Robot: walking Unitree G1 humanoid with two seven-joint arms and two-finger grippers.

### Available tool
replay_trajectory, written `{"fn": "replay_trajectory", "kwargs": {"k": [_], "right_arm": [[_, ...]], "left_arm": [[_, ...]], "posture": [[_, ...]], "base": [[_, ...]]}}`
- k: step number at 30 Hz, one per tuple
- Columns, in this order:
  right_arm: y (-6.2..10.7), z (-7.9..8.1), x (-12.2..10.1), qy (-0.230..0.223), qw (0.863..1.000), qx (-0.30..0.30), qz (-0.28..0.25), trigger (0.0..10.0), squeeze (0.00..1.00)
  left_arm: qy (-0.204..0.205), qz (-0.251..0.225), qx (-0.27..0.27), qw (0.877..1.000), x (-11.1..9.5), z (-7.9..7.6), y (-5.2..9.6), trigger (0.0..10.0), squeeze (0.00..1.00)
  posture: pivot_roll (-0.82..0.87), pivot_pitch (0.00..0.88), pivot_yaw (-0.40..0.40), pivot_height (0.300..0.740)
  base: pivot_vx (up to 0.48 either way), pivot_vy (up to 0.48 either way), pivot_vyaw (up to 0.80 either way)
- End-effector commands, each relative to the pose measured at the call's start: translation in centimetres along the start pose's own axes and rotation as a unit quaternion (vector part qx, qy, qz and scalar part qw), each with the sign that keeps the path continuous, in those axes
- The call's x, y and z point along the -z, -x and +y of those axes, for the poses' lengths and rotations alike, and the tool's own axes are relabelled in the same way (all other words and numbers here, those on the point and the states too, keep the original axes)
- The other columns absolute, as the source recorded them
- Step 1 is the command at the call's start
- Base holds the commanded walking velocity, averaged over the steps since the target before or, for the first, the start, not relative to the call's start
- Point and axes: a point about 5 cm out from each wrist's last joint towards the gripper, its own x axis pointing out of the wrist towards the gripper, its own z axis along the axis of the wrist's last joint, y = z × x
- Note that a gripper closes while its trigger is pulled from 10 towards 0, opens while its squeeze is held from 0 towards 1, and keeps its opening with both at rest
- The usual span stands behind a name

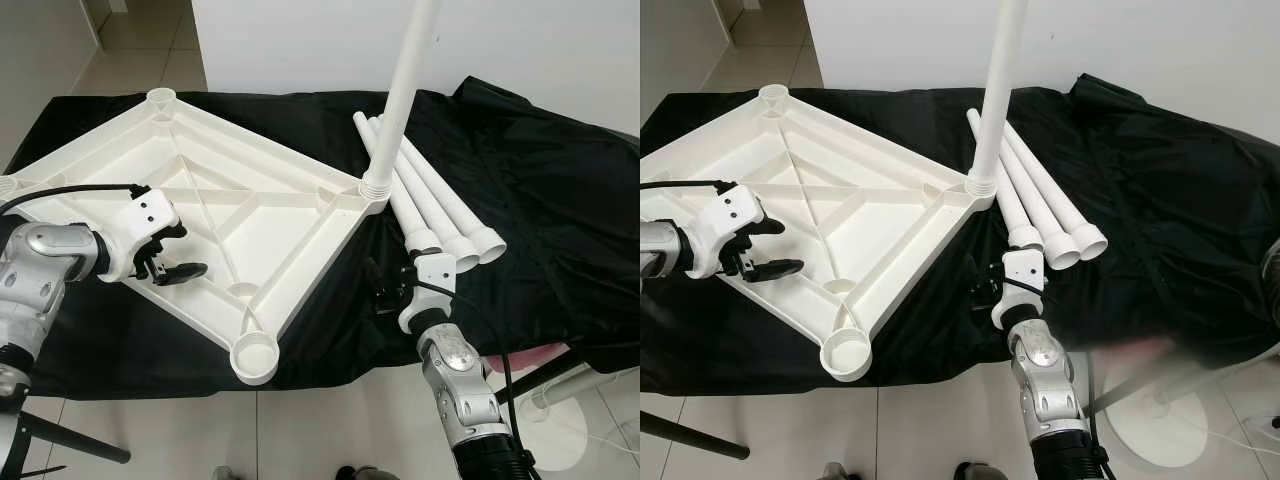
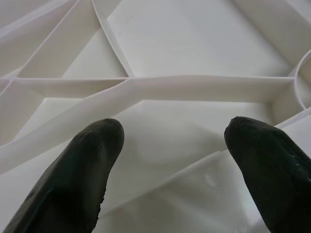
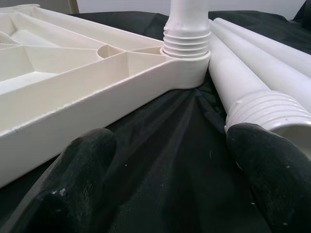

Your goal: Building children table

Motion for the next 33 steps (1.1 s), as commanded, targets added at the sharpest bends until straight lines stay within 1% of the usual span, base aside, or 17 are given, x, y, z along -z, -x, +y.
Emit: {"fn": "replay_trajectory", "kwargs": {"k": [1, 2, 3, 4, 7, 11, 14, 19, 26, 30, 33], "right_arm": [[0.5, -0.4, 0.2, 0.006, 1.000, 0.007, 0.002, 10.0, 0.00], [0.5, -0.4, 0.2, 0.006, 1.000, 0.007, 0.002, 10.0, 0.00], [0.5, -0.5, 0.3, 0.007, 1.000, 0.006, 0.003, 10.0, 0.00], [0.5, -0.4, 0.3, 0.008, 1.000, 0.006, 0.004, 10.0, 0.00], [0.5, -0.4, 0.3, 0.008, 1.000, 0.004, 0.004, 10.0, 0.00], [0.3, -0.2, 0.2, 0.011, 1.000, -0.003, 0.002, 10.0, 0.00], [0.3, -0.2, 0.2, 0.012, 1.000, -0.004, 0.002, 10.0, 0.00], [0.4, -0.3, 0.3, 0.014, 1.000, -0.003, 0.005, 10.0, 0.00], [0.4, -0.1, 0.4, 0.014, 1.000, -0.007, 0.006, 10.0, 0.00], [0.4, -0.1, 0.4, 0.017, 1.000, -0.010, 0.005, 10.0, 0.00], [0.5, -0.2, 0.4, 0.018, 1.000, -0.009, 0.006, 10.0, 0.00]], "left_arm": [[-0.001, -0.014, 0.147, 0.989, -0.4, -1.8, 0.4, 10.0, 0.00], [-0.001, -0.014, 0.147, 0.989, -0.4, -1.8, 0.4, 10.0, 0.00], [-0.007, -0.011, 0.166, 0.986, -0.2, -2.5, 0.3, 10.0, 0.00], [-0.009, -0.008, 0.169, 0.986, -0.1, -2.7, 0.2, 10.0, 0.00], [-0.011, -0.006, 0.171, 0.985, 0.0, -2.8, 0.0, 10.0, 0.00], [-0.013, -0.001, 0.190, 0.982, 0.2, -3.5, -0.4, 10.0, 0.00], [-0.015, 0.000, 0.196, 0.980, 0.3, -3.7, -0.5, 10.0, 0.00], [-0.018, 0.025, 0.214, 0.976, 1.2, -4.5, -0.7, 10.0, 0.00], [-0.023, 0.041, 0.209, 0.977, 1.7, -4.4, -1.1, 10.0, 0.00], [-0.022, 0.060, 0.221, 0.973, 2.6, -4.4, -0.9, 10.0, 0.00], [-0.022, 0.067, 0.224, 0.972, 2.8, -4.4, -0.7, 10.0, 0.00]], "posture": [[-0.08, 0.097, 0.014, 0.740], [-0.08, 0.097, 0.014, 0.740], [-0.08, 0.094, 0.010, 0.740], [-0.08, 0.094, 0.010, 0.740], [-0.08, 0.094, 0.010, 0.740], [-0.08, 0.092, 0.010, 0.740], [-0.08, 0.091, 0.010, 0.740], [-0.08, 0.090, 0.008, 0.740], [-0.08, 0.086, 0.004, 0.740], [-0.08, 0.086, 0.008, 0.740], [-0.08, 0.086, 0.010, 0.740]], "base": [[0.000, 0.000, 0.00], [0.000, 0.000, 0.00], [0.000, 0.000, 0.00], [0.000, 0.000, 0.00], [0.000, 0.000, 0.00], [0.000, 0.000, 0.00], [0.000, 0.000, 0.00], [0.000, 0.000, 0.00], [0.000, 0.000, 0.00], [0.000, 0.000, 0.00], [0.000, 0.000, 0.00]]}}
